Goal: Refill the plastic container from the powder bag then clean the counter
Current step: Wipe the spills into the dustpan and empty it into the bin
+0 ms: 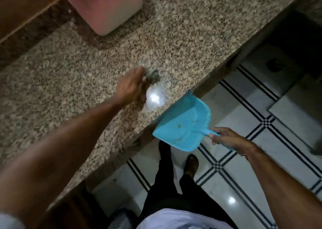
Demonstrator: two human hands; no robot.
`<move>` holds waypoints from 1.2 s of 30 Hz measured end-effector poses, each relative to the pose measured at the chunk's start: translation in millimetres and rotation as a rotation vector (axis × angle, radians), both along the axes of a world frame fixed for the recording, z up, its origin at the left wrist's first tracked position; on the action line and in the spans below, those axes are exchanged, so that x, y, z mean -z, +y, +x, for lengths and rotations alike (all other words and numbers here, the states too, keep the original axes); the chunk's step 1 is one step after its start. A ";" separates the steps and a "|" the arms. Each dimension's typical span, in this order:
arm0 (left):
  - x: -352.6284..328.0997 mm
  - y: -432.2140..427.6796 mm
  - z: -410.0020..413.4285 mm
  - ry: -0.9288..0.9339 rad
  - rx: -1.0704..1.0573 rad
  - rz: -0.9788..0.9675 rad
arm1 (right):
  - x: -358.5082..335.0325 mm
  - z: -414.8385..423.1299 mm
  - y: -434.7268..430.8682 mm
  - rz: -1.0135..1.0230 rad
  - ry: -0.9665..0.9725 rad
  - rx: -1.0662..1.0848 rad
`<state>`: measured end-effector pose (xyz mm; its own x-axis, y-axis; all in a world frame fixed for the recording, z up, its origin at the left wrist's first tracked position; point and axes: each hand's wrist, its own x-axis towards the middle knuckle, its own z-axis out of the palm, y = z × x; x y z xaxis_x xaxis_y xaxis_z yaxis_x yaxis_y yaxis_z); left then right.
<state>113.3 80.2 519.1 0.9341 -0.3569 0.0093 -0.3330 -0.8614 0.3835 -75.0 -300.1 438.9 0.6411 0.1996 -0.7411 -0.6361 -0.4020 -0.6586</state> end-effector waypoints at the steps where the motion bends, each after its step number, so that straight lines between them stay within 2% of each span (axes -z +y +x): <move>1: 3.5 -2.4 5.9 0.006 -0.018 0.086 | 0.2 -1.5 -1.6 0.014 -0.009 -0.015; 3: 11.9 -17.7 -5.3 -0.018 -0.038 0.125 | -1.7 -3.9 -3.6 0.024 -0.022 -0.043; 5: 13.3 -37.8 -43.5 -0.034 0.001 0.048 | -4.8 -8.6 -2.3 0.025 -0.030 -0.059; 8: 9.1 -39.1 -97.2 0.035 0.056 -0.060 | -14.1 -14.2 0.3 0.026 -0.036 -0.094; 10: -0.1 -20.7 -112.1 0.043 -0.140 -0.151 | -17.2 -16.7 1.2 0.023 -0.035 -0.129; 12: -6.5 11.8 -127.0 0.033 -0.489 -0.160 | -17.6 -16.4 2.8 0.023 -0.041 -0.141; 14: -4.4 54.5 -153.1 0.051 -0.758 -0.045 | -16.7 -14.6 6.1 0.019 -0.055 -0.141; 16: -2.5 81.5 -175.9 0.073 -0.906 0.091 | -14.7 -12.8 10.8 0.013 -0.063 -0.164; 17: 3.2 84.6 -180.4 0.057 -0.934 0.128 | -13.6 -12.1 13.6 0.004 -0.061 -0.181; 19: 10.1 66.2 -178.1 0.014 -0.911 0.084 | -11.4 -11.7 20.5 0.002 -0.052 -0.215; 21: 14.3 33.5 -167.3 -0.033 -0.792 0.033 | -7.9 -11.6 27.7 -0.010 -0.045 -0.247; 23: 18.9 5.5 -160.2 -0.025 -0.635 0.038 | -6.1 -11.7 35.5 -0.028 -0.035 -0.286; 25: 15.8 -0.2 -159.5 0.007 -0.571 0.018 | -6.3 -11.1 41.2 -0.040 -0.034 -0.315; 27: 8.1 19.1 -165.8 -0.033 -0.627 -0.025 | -11.1 -9.1 43.9 -0.038 -0.042 -0.323; 29: -0.3 56.2 -185.0 -0.041 -0.771 0.002 | -17.2 -7.4 46.4 -0.025 -0.046 -0.327; 33: -8.2 131.5 -244.7 0.126 -1.076 0.242 | -23.4 -9.3 53.1 0.004 -0.061 -0.308; 36: -2.6 126.5 -253.3 0.207 -1.107 0.286 | -21.4 -12.8 59.1 0.022 -0.067 -0.285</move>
<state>-140.1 206.7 521.7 0.7107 0.6915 -0.1291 0.7028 -0.7060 0.0871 -87.8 -241.0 460.2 0.6043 0.3944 -0.6922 -0.4542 -0.5432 -0.7061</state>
